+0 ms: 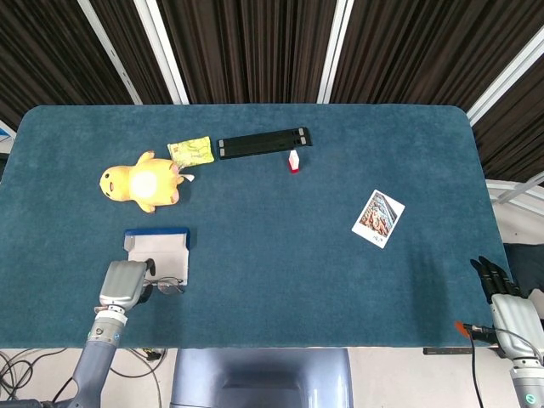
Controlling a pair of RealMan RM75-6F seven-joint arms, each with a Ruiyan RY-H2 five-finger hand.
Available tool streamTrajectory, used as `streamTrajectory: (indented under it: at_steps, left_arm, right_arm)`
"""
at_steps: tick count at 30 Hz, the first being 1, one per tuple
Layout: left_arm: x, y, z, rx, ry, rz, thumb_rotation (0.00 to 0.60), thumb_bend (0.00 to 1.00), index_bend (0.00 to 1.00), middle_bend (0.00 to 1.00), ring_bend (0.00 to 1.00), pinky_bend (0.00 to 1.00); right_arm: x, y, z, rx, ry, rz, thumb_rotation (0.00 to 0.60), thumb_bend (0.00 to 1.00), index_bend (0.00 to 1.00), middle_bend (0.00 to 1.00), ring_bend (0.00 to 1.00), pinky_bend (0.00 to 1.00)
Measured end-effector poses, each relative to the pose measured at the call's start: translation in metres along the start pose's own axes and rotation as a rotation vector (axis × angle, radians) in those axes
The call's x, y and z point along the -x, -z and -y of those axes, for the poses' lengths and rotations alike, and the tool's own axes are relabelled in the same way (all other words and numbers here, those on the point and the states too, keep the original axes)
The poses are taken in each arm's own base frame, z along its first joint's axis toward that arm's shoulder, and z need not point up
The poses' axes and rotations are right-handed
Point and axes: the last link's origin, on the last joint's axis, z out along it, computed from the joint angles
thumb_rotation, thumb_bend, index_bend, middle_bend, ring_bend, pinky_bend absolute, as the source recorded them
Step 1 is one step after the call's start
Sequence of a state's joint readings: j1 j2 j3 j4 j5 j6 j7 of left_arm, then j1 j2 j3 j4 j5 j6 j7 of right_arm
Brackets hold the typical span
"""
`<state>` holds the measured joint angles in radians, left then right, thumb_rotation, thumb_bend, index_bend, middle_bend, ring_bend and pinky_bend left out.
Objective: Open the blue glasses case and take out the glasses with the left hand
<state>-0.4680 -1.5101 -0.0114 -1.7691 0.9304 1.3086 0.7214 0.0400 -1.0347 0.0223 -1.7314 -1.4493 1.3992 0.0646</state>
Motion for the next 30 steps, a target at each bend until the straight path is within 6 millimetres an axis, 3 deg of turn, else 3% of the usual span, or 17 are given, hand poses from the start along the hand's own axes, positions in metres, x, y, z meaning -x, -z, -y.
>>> streamTrajectory:
  at_steps: [16, 24, 30]
  left_arm:
    - [0.0051, -0.0018, -0.0049, -0.002, 0.01, 0.019, 0.6, 0.37, 0.52, 1.0, 0.89, 0.97]
    - [0.0071, -0.0032, -0.0052, -0.006, 0.009, 0.023, 0.6, 0.48, 0.6, 1.0, 0.89, 0.97]
    - [0.005, -0.0031, -0.0078, 0.0, 0.019, 0.017, 0.6, 0.5, 0.61, 1.0, 0.9, 0.97]
  right_arm:
    - [-0.0005, 0.0004, 0.0002, -0.001, -0.001, -0.002, 0.6, 0.13, 0.0, 0.0, 0.0, 0.2]
    - [-0.0003, 0.0006, 0.0006, -0.001, -0.001, -0.003, 0.6, 0.13, 0.0, 0.0, 0.0, 0.2]
    - [-0.0004, 0.0005, 0.0007, 0.0, -0.001, -0.003, 0.6, 0.13, 0.0, 0.0, 0.0, 0.2]
